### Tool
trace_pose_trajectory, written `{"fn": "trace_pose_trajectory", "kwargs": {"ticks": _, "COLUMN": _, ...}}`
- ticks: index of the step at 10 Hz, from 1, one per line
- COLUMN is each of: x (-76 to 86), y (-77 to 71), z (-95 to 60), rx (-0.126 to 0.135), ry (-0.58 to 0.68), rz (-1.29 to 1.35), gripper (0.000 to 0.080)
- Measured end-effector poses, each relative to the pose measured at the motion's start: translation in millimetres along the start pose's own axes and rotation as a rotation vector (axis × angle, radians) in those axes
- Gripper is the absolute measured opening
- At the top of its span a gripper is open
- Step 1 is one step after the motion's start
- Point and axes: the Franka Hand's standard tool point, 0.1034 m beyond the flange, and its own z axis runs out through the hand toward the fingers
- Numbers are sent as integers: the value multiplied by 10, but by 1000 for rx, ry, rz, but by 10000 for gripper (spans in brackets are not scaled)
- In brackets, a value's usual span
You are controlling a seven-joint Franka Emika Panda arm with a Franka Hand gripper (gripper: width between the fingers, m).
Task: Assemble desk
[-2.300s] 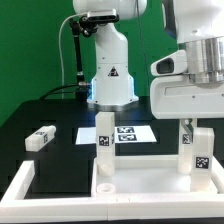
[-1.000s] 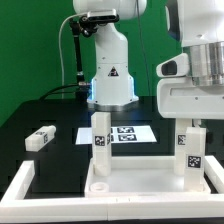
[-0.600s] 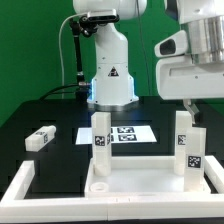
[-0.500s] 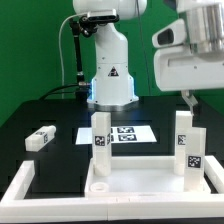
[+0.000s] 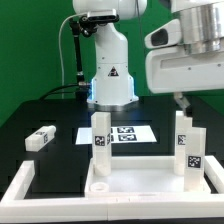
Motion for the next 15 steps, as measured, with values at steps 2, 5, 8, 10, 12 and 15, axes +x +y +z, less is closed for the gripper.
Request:
{"fn": "trace_pose_trajectory", "kwargs": {"ticks": 2, "x": 38, "y": 116, "z": 76, "rx": -50, "ry": -12, "rz": -125, "gripper": 649}}
{"fn": "trace_pose_trajectory", "kwargs": {"ticks": 5, "x": 85, "y": 201, "z": 229, "rx": -63, "ry": -7, "rz": -125, "gripper": 649}}
{"fn": "trace_pose_trajectory", "kwargs": {"ticks": 8, "x": 160, "y": 253, "z": 350, "rx": -67, "ry": 14, "rz": -118, "gripper": 649}}
{"fn": "trace_pose_trajectory", "kwargs": {"ticks": 10, "x": 163, "y": 254, "z": 347, "rx": -67, "ry": 15, "rz": -83, "gripper": 524}}
{"fn": "trace_pose_trajectory", "kwargs": {"ticks": 12, "x": 162, "y": 254, "z": 348, "rx": -66, "ry": 18, "rz": 2, "gripper": 345}}
{"fn": "trace_pose_trajectory", "kwargs": {"ticks": 15, "x": 159, "y": 236, "z": 344, "rx": -61, "ry": 25, "rz": 208, "gripper": 289}}
